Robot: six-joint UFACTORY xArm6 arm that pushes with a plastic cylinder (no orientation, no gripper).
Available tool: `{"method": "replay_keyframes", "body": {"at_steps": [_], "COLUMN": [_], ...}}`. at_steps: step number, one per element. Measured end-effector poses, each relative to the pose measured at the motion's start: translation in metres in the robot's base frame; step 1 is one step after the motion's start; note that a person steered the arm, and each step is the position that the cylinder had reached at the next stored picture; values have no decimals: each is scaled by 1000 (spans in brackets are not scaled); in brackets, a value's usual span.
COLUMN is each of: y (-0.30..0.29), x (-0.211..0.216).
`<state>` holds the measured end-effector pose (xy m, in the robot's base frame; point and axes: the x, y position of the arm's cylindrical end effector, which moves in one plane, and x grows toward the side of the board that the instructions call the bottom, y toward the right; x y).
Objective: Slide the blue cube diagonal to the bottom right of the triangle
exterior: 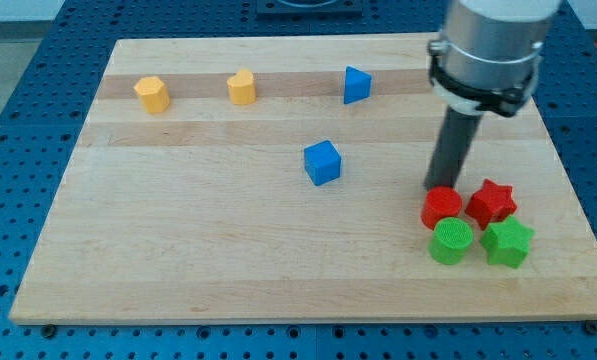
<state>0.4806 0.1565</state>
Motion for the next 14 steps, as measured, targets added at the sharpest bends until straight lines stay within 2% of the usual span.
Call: {"method": "replay_keyframes", "body": {"at_steps": [2,3,5,9,10,11,12,13,14], "y": [4,4,-55,-59,-74,-126,-177,-185,-163], "x": [0,-16,-27,-27,7,31,29,5,-28]}}
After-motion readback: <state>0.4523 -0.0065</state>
